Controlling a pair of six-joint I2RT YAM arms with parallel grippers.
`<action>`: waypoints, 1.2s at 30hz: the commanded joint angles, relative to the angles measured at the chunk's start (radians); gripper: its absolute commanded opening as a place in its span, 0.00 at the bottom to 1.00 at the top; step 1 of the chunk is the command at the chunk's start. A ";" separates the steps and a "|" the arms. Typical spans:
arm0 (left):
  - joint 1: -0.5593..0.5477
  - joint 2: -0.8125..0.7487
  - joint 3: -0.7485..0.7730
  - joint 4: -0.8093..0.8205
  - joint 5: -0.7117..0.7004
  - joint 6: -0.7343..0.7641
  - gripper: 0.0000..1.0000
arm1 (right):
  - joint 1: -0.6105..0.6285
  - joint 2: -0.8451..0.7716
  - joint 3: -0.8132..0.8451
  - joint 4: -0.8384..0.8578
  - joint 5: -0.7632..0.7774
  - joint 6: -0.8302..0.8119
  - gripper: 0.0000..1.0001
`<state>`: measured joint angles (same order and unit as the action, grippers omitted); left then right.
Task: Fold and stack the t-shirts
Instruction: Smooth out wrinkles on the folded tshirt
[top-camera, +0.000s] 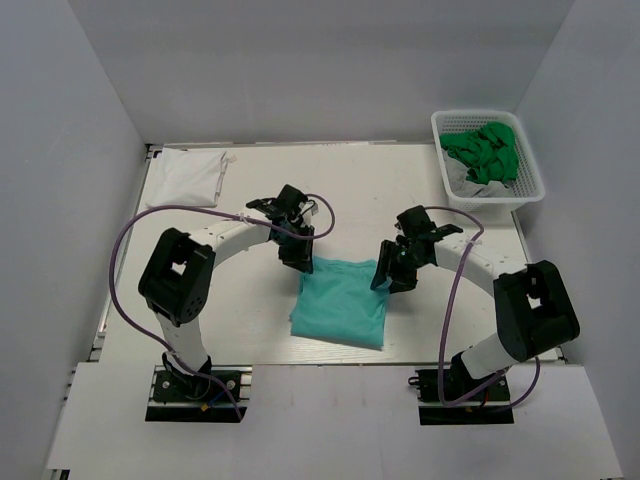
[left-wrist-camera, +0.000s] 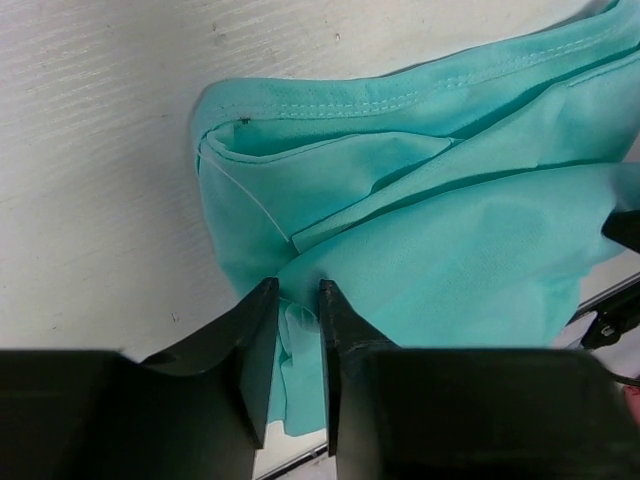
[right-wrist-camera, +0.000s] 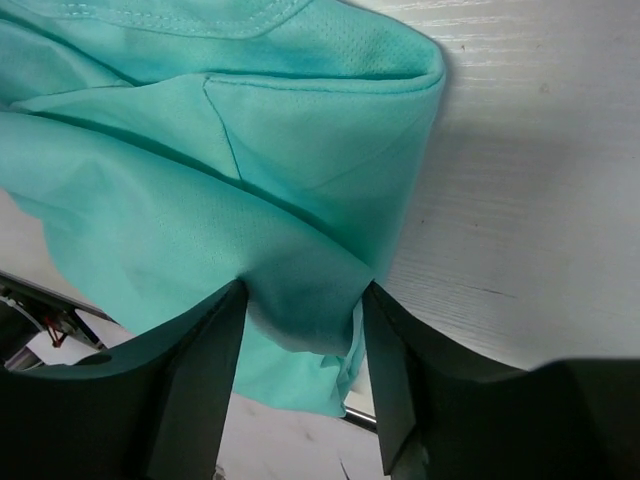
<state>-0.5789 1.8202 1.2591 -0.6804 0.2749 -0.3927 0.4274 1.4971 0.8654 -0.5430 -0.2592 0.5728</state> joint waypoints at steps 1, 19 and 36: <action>-0.006 -0.021 -0.016 0.005 0.032 0.018 0.33 | -0.003 0.008 0.009 0.014 -0.006 0.006 0.55; -0.006 -0.330 -0.079 0.051 0.104 0.018 0.00 | 0.002 -0.129 0.098 -0.084 -0.124 -0.132 0.00; 0.014 -0.495 0.020 -0.068 0.064 0.011 0.00 | -0.009 -0.301 0.224 -0.253 -0.236 -0.179 0.00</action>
<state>-0.5724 1.3727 1.2373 -0.7528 0.3641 -0.3859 0.4259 1.2118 1.0267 -0.7700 -0.4583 0.4068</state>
